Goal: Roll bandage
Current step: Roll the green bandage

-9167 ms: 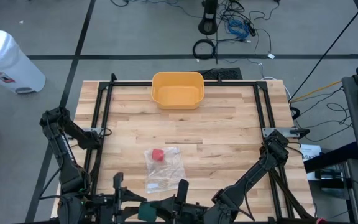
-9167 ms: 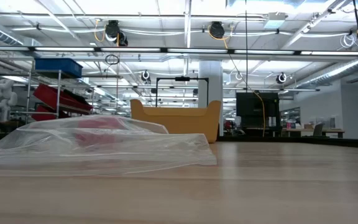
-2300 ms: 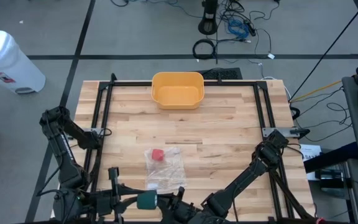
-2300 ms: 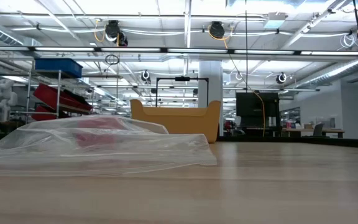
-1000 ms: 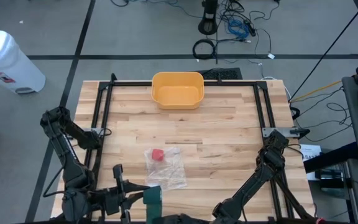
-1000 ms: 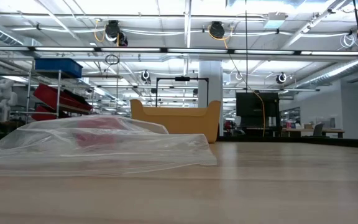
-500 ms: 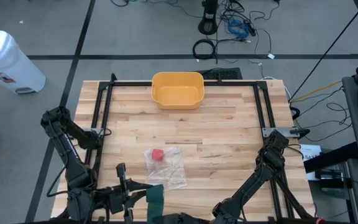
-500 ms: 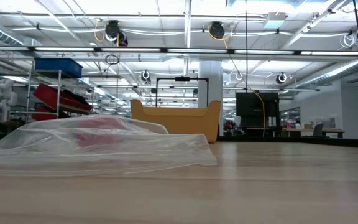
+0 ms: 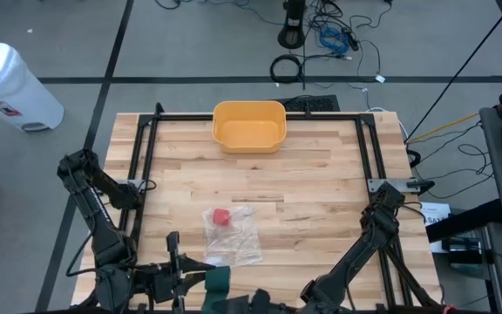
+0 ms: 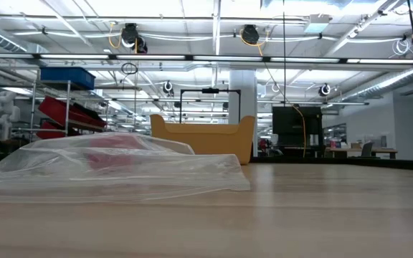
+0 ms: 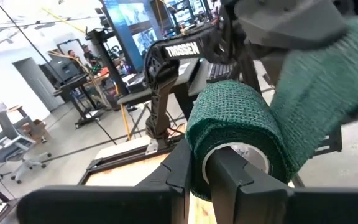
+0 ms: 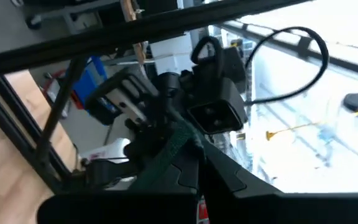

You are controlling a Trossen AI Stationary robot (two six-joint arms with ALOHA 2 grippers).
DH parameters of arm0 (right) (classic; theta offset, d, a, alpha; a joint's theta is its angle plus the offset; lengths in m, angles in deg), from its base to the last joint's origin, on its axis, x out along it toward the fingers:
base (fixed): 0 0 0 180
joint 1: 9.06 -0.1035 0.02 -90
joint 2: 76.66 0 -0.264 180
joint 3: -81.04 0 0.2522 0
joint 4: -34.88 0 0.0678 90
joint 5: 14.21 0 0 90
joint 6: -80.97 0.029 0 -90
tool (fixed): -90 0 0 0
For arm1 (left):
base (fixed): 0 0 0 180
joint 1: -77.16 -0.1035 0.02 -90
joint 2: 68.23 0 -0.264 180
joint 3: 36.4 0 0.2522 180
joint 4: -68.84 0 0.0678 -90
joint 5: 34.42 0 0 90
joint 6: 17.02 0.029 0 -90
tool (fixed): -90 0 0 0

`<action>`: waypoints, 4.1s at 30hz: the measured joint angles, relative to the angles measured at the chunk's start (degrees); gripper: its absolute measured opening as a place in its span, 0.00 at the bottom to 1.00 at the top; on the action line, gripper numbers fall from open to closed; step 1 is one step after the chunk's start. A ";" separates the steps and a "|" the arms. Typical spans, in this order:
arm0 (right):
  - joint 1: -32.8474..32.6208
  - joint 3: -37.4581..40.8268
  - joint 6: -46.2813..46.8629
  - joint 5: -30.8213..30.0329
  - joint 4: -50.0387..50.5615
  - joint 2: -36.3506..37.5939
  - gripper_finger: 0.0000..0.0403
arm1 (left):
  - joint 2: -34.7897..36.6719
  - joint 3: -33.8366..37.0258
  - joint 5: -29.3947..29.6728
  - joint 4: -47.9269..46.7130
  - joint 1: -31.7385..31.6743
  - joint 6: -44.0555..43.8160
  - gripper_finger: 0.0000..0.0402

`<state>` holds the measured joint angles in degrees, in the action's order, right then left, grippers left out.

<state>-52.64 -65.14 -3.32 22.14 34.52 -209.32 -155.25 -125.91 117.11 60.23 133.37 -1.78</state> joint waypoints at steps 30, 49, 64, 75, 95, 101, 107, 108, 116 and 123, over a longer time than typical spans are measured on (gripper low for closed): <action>1.36 -2.60 3.14 -5.55 1.91 0.59 0.03 | 0.07 0.00 -1.75 -0.16 0.14 0.02 0.10; 1.72 -2.58 2.60 -13.70 2.12 0.59 0.03 | 0.07 0.02 -1.74 -0.13 0.98 -1.33 0.10; 1.87 -2.56 6.28 -14.43 2.38 0.57 0.04 | 0.07 0.00 -1.74 -1.37 2.43 -1.38 0.10; 2.36 -2.56 10.14 -16.05 2.33 0.57 0.23 | 0.04 0.02 -4.60 -1.50 2.59 -1.31 0.10; -7.19 -2.56 8.63 -16.30 18.49 0.52 0.31 | 0.02 0.02 -4.63 -1.89 2.66 -0.90 0.10; -6.76 -2.49 9.75 -16.52 33.19 -2.79 0.33 | 0.02 0.02 -4.52 0.47 2.64 -1.02 0.10; -5.30 -2.58 3.99 -16.92 33.70 -5.60 0.41 | 0.02 -0.09 -4.49 0.87 2.71 -1.70 0.10; -5.24 -2.57 2.96 -16.75 33.77 -5.88 0.42 | 0.02 -0.09 -4.49 0.84 2.71 -1.91 0.10; -4.91 -2.56 -4.68 -16.54 33.21 -5.81 0.53 | 0.02 -0.11 -4.49 0.49 2.71 -3.84 0.10; -4.47 -2.56 -13.32 -16.41 23.16 -5.81 0.53 | 0.02 -0.11 -4.49 0.42 2.71 -4.53 0.10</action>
<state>-57.12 -67.70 -16.64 5.72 57.68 -215.14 -155.23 -126.02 112.62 60.66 136.08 -6.30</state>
